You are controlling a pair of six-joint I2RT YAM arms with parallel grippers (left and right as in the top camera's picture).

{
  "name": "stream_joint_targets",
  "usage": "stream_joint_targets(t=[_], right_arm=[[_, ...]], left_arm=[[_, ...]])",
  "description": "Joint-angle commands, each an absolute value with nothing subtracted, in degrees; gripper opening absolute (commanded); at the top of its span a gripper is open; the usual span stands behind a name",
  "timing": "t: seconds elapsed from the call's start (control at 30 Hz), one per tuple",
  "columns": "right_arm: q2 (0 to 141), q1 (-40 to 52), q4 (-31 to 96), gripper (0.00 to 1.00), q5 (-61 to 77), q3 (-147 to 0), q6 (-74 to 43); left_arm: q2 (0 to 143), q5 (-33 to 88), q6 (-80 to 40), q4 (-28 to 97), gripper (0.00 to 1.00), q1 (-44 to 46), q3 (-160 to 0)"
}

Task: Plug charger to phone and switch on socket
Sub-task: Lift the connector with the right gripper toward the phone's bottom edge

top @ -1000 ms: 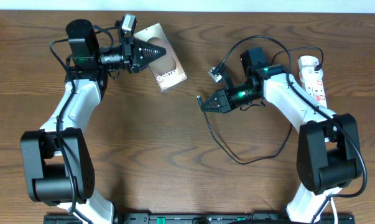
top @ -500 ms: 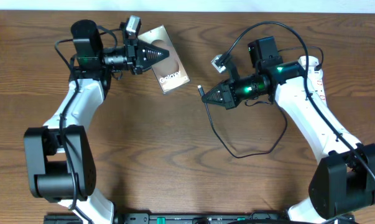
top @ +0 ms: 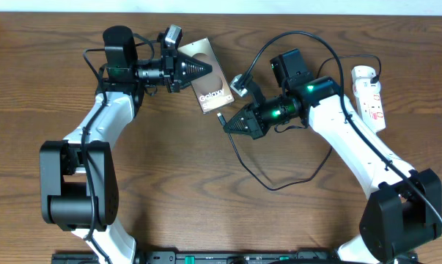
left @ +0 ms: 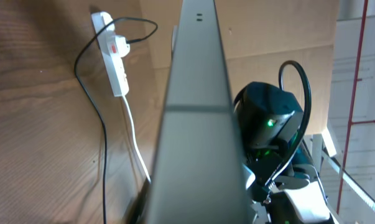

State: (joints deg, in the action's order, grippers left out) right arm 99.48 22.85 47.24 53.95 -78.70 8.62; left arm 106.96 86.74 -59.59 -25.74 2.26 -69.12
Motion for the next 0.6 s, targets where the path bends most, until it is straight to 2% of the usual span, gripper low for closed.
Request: stream_joint_targets(t=[0.0, 0.57], right_arm=[[99.2, 23.1, 47.9, 0.01, 54.2, -79.4, 9.3], [94.8, 22.0, 49.1, 0.01, 55.7, -79.4, 9.2]], left_arm=[[107.2, 86.0, -60.3, -26.2, 0.07, 1.9, -69.6], [107.2, 83.8, -61.2, -26.2, 0.07, 1.5, -69.6]])
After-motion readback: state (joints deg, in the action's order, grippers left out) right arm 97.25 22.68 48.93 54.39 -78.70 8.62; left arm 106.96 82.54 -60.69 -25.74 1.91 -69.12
